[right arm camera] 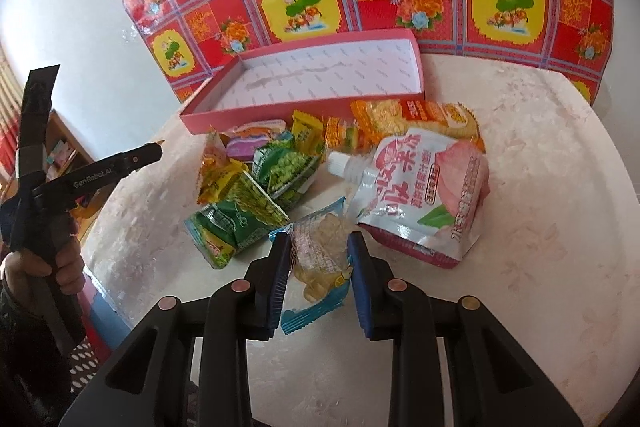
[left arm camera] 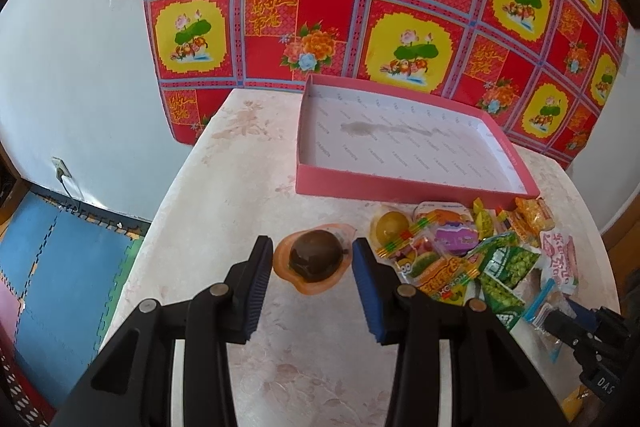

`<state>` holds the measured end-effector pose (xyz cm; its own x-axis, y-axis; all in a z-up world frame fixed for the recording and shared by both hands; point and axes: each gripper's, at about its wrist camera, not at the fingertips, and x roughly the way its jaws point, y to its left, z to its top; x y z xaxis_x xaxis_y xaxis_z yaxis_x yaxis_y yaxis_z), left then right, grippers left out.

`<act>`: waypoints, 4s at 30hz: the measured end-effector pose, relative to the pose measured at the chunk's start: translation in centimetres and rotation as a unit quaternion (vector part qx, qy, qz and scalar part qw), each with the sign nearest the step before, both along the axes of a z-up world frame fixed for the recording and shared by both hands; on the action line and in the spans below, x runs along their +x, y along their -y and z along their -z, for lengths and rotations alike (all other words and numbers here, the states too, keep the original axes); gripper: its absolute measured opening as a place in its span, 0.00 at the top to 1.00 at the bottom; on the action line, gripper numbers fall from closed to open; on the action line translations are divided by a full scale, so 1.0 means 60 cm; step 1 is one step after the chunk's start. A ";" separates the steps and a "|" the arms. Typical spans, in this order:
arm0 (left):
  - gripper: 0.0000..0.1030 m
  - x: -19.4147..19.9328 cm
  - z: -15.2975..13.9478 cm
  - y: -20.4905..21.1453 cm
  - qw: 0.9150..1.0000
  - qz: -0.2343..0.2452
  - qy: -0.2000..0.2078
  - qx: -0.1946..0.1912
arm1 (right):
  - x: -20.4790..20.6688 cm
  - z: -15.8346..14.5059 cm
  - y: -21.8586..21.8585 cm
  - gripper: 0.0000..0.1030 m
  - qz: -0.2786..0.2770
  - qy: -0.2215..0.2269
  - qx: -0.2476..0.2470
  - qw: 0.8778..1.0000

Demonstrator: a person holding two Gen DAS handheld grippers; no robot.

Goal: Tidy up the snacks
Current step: 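Grasp the blue-edged clear candy bag with the right tool while the left tool holds the egg snack, then carry the egg snack and candy bag over the pink box with both tools, then release the egg snack and candy bag into the pink box with both tools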

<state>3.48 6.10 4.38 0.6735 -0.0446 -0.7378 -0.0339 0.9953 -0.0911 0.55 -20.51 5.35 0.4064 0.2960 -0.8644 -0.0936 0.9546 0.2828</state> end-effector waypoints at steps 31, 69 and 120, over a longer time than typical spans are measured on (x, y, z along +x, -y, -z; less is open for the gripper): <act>0.58 0.087 -0.097 0.053 0.998 0.053 0.030 0.013 | 0.140 -0.091 0.020 0.71 -0.002 0.045 0.009 0.999; 0.58 0.297 -0.030 0.097 0.998 0.054 -0.006 0.015 | 0.360 0.015 0.057 0.71 0.055 -0.003 0.033 0.998; 0.53 0.359 0.005 0.124 0.995 0.069 -0.060 0.023 | 0.440 0.083 -0.018 0.59 0.034 -0.075 0.006 0.997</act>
<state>24.99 -1.35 4.08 0.5697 -0.0946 -0.8164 0.0962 0.9942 -0.0480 26.94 -19.43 0.39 0.2925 0.2829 -0.9135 0.0161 0.9536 0.3005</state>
